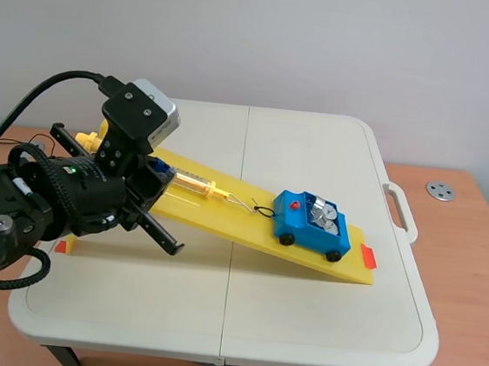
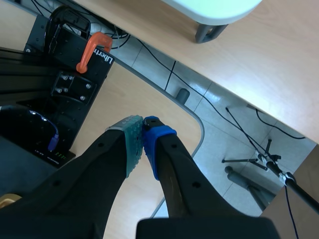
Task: Place the four metal weights on the blue cart on the ramp.
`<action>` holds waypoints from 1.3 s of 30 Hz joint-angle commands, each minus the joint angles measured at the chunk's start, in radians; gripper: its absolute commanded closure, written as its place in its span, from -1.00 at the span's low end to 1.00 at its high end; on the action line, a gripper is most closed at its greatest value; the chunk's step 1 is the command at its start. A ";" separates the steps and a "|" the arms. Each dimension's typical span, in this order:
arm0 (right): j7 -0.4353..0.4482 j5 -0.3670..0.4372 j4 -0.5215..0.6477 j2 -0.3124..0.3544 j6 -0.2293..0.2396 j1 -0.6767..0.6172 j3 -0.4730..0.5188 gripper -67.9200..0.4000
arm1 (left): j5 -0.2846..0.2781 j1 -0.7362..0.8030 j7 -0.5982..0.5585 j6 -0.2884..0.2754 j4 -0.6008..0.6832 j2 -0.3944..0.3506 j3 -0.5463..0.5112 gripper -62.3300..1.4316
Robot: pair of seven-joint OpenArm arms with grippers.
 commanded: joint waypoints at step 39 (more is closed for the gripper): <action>0.235 0.045 0.090 -0.042 -0.046 0.444 -0.179 -0.95 | -0.230 0.581 0.037 0.073 0.669 -0.078 -0.017 -1.00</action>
